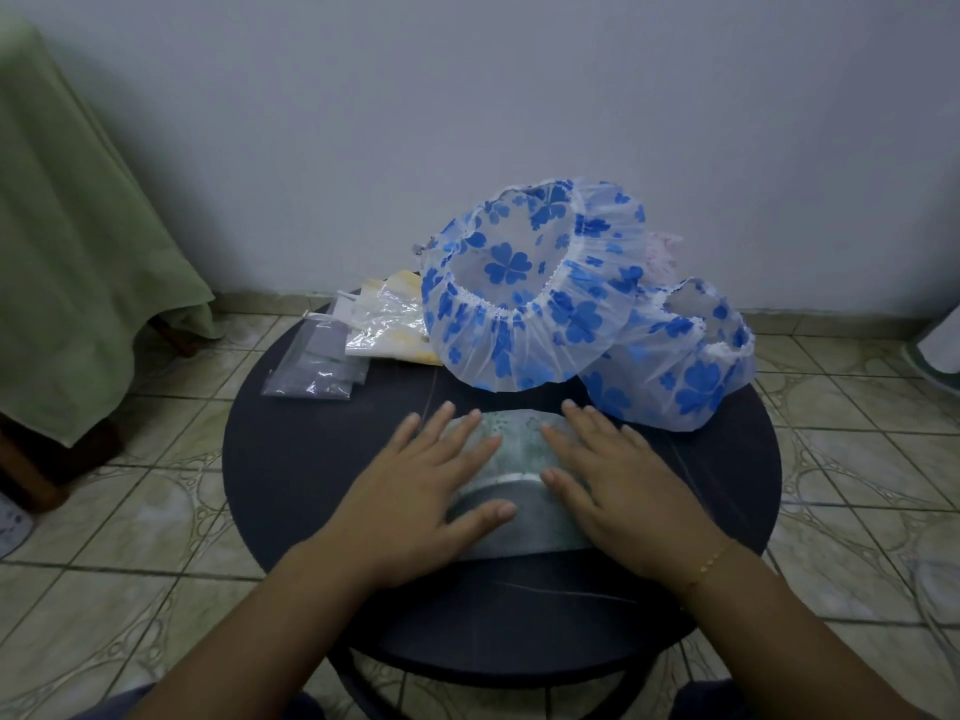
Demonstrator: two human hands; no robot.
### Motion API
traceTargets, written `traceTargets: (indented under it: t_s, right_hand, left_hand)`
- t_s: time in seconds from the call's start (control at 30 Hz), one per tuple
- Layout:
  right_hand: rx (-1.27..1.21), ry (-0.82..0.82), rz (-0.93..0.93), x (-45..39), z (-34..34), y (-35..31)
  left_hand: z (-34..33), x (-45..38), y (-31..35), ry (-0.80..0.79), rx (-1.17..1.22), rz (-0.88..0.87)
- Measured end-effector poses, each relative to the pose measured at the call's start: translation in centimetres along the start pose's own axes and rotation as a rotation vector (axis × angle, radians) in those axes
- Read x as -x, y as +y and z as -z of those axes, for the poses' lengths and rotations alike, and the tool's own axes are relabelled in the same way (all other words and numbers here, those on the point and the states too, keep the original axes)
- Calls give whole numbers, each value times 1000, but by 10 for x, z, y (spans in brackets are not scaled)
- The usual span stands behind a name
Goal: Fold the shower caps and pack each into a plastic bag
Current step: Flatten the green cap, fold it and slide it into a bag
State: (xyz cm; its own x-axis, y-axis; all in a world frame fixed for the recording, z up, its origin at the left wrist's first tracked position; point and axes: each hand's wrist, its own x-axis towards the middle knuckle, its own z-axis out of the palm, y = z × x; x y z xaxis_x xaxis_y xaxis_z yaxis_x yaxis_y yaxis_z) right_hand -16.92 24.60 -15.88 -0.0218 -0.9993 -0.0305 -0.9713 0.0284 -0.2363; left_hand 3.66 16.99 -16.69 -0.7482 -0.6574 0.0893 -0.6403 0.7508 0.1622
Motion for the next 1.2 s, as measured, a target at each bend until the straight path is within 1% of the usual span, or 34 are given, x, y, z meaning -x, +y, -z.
traceTargets:
  t_s: [0.07,0.1,0.23,0.37,0.5,0.67,0.77,0.83,0.9,1.0,1.07,1.2]
  right_hand:
    - [23,-12,68,-8,-9,-4]
    - [35,-31,72,-11,-14,-4]
    - [53,-121,30,-17,-22,-2]
    - [48,-136,15,-16,-23,3]
    - [19,-159,-1,-14,-22,9]
    - [-11,-139,20,-7,-19,14]
    - [2,-109,51,-7,-18,14]
    - [37,-53,67,-10,-19,13]
    - [75,42,50,-16,-20,11]
    - [125,307,36,-26,-25,2]
    - [95,433,-7,-31,-30,-5]
    - [26,430,-49,-39,-39,-18]
  left_hand:
    - [-12,-6,3,-41,35,-27]
    - [-16,-8,2,-64,41,-24]
    - [-22,-12,-3,-145,15,2]
    - [-23,-13,-7,-177,7,16]
    - [-17,-6,-29,-218,8,78]
    - [-15,2,-35,-212,48,91]
    - [-14,8,-35,-192,132,123]
    - [-12,16,-38,-193,192,161]
    - [-9,27,-43,-193,186,185]
    - [-3,44,-48,-122,134,207]
    - [0,56,-50,-50,125,213]
    - [-2,74,-57,52,182,175]
